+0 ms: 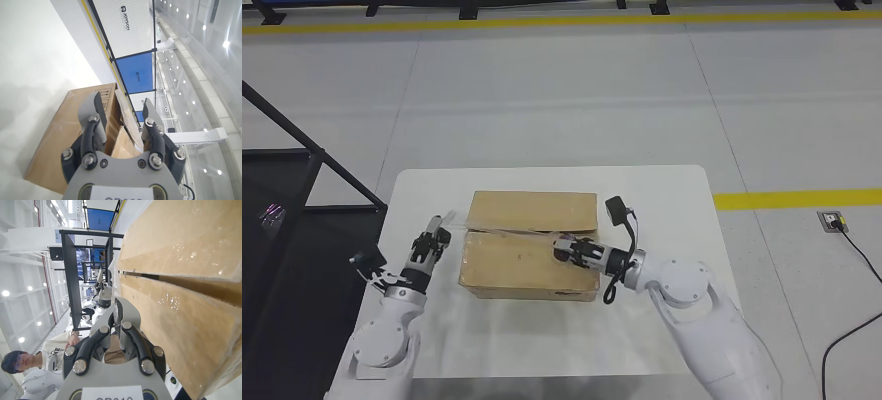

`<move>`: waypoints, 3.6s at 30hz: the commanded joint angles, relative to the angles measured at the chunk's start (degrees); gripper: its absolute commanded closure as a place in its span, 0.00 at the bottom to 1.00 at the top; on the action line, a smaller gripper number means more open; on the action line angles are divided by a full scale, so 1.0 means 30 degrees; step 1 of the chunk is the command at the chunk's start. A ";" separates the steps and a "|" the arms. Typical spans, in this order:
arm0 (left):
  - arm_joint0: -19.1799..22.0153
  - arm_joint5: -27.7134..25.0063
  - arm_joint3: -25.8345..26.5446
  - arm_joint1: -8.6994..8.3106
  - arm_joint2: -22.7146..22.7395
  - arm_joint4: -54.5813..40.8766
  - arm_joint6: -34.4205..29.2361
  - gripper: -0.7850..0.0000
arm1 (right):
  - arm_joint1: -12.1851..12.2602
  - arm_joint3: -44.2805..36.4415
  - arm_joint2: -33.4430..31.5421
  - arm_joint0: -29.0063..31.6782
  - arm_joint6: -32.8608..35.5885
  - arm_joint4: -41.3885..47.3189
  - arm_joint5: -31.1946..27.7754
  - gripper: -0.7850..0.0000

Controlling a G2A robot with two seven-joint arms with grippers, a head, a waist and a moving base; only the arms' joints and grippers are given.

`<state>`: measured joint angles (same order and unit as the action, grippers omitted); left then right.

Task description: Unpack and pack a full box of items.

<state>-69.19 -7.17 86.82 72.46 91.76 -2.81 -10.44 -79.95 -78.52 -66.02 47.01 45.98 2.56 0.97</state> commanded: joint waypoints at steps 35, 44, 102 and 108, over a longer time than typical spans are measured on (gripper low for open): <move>-0.1785 -0.0941 0.1577 0.0094 -0.0701 0.0408 0.0889 0.75 | 0.0427 0.0273 -0.0956 0.0201 -0.2291 -0.0040 0.1509 1.00; -0.1691 -0.0860 0.1344 0.0106 -0.0703 0.0472 0.0970 0.69 | 0.0621 -0.0249 -0.1358 0.0813 -0.2240 0.0031 0.1666 1.00; 0.1676 0.2172 0.2306 0.0392 -0.2718 -0.4741 -0.1106 0.00 | 0.0994 -0.1104 -0.0703 0.1068 -0.2858 -0.0230 0.3282 1.00; 0.1706 0.2226 0.1915 0.0402 -0.2868 -0.4465 -0.1019 0.00 | 0.1030 -0.1005 -0.0691 0.1042 -0.2790 -0.0152 0.3191 1.00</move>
<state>-64.13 -0.45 92.71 73.65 83.24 -16.30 -13.57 -76.86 -81.66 -68.13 50.19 37.56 2.05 10.59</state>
